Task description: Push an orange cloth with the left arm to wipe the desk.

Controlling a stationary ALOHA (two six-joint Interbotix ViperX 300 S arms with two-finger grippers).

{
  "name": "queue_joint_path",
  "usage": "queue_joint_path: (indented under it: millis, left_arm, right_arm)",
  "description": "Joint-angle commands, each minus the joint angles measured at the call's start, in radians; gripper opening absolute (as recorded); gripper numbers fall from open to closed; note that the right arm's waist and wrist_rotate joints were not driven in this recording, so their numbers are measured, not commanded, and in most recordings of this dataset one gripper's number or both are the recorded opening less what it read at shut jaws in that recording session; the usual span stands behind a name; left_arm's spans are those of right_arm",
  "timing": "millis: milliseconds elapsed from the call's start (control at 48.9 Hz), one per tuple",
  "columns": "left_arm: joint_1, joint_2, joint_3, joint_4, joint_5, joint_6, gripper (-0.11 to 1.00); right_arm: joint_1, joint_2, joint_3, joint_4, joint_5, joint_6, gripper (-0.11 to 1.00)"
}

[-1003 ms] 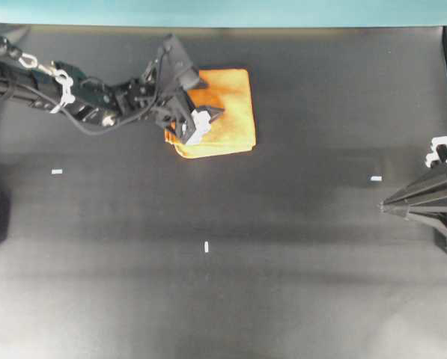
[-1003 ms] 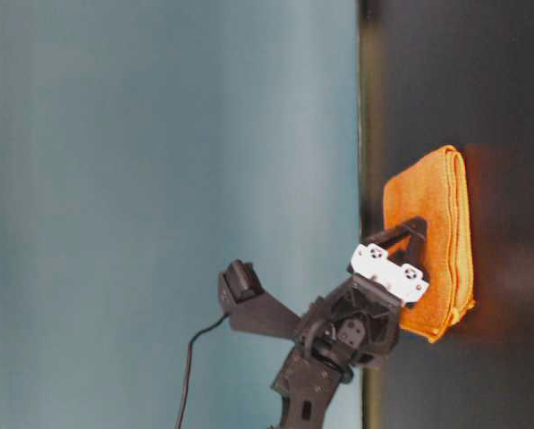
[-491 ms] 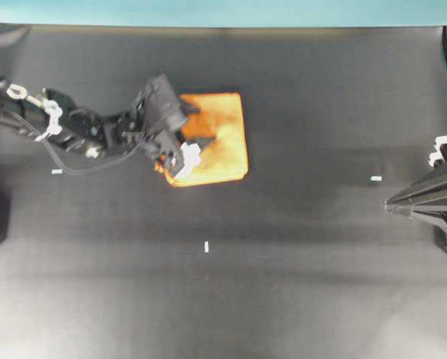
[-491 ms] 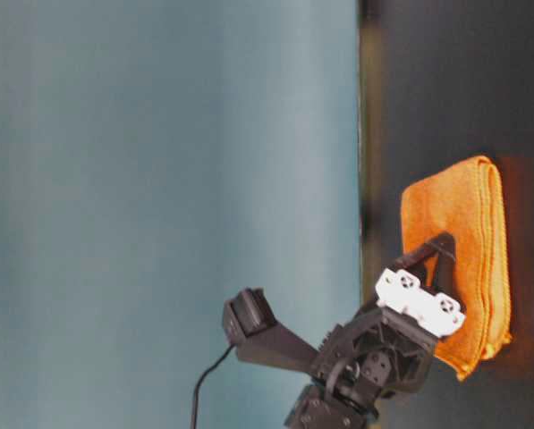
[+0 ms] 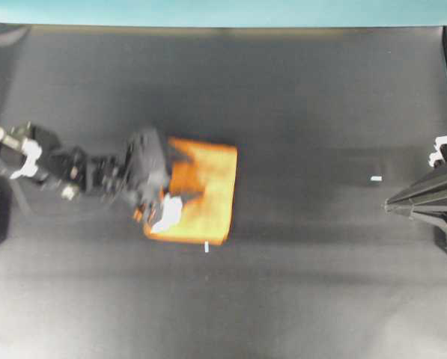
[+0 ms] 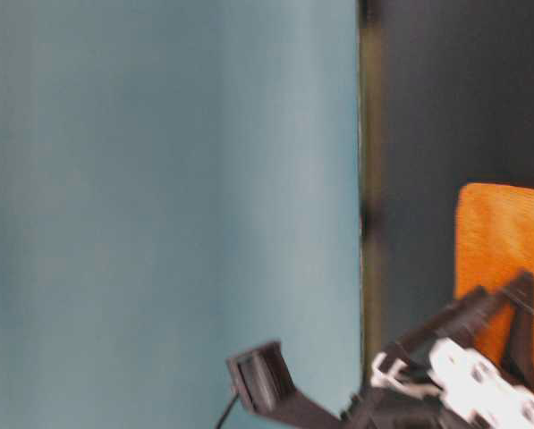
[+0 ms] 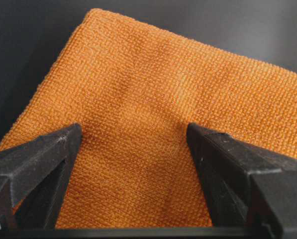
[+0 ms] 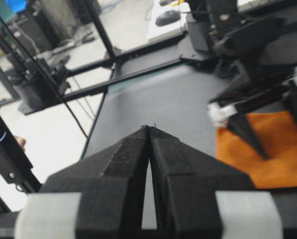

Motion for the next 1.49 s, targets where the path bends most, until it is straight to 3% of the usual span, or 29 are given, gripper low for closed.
queue_joint_path:
  millis: [0, 327, 941, 1473]
  left_arm:
    - [-0.064, -0.021, 0.014, 0.005, -0.005, -0.008, 0.84]
    - [-0.215, -0.035, 0.032, 0.005, -0.006, -0.061, 0.84]
    - [-0.486, -0.037, 0.017, 0.003, -0.005, -0.095, 0.84]
    - [-0.515, -0.040, 0.003, 0.003, -0.005, -0.097, 0.84]
  right_arm:
    - [0.000, 0.003, -0.008, 0.002, -0.005, 0.000, 0.00]
    - [0.000, -0.002, -0.008, 0.002, -0.006, 0.000, 0.00]
    - [0.000, -0.005, -0.006, 0.002, -0.003, 0.000, 0.00]
    - [0.000, -0.006, -0.006, 0.002, -0.005, 0.000, -0.01]
